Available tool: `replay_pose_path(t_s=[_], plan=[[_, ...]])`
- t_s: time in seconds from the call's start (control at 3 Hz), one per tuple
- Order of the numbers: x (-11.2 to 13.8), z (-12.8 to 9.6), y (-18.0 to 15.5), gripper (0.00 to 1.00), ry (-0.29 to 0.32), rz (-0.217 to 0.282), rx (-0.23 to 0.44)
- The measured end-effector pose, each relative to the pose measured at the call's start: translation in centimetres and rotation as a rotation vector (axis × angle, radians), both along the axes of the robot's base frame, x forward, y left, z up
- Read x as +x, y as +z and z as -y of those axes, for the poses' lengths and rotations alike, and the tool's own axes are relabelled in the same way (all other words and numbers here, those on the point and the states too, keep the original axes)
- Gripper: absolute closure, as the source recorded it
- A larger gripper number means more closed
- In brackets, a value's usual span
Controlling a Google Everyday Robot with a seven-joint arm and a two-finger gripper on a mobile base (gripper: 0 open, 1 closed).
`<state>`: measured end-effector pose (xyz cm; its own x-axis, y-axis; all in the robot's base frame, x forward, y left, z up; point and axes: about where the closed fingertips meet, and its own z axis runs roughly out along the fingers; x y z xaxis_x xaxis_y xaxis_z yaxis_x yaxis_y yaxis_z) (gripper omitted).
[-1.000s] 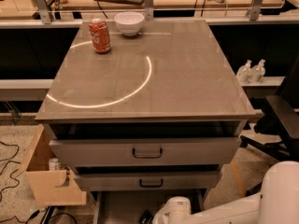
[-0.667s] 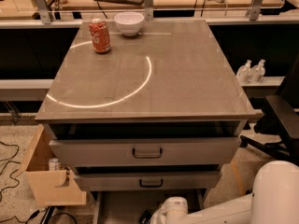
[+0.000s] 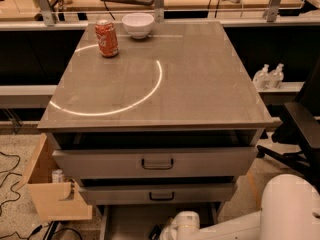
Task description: Pick rxbar blueberry from bottom drawer and place on counter
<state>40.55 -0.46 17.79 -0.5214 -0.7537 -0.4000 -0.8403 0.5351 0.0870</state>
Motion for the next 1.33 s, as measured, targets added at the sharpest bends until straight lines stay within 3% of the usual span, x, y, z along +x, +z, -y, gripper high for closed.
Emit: replay_pose_path(t_s=[1.33], plan=[[0.7, 0.1, -4.9, 0.00, -0.044, 0.016, 0.019]])
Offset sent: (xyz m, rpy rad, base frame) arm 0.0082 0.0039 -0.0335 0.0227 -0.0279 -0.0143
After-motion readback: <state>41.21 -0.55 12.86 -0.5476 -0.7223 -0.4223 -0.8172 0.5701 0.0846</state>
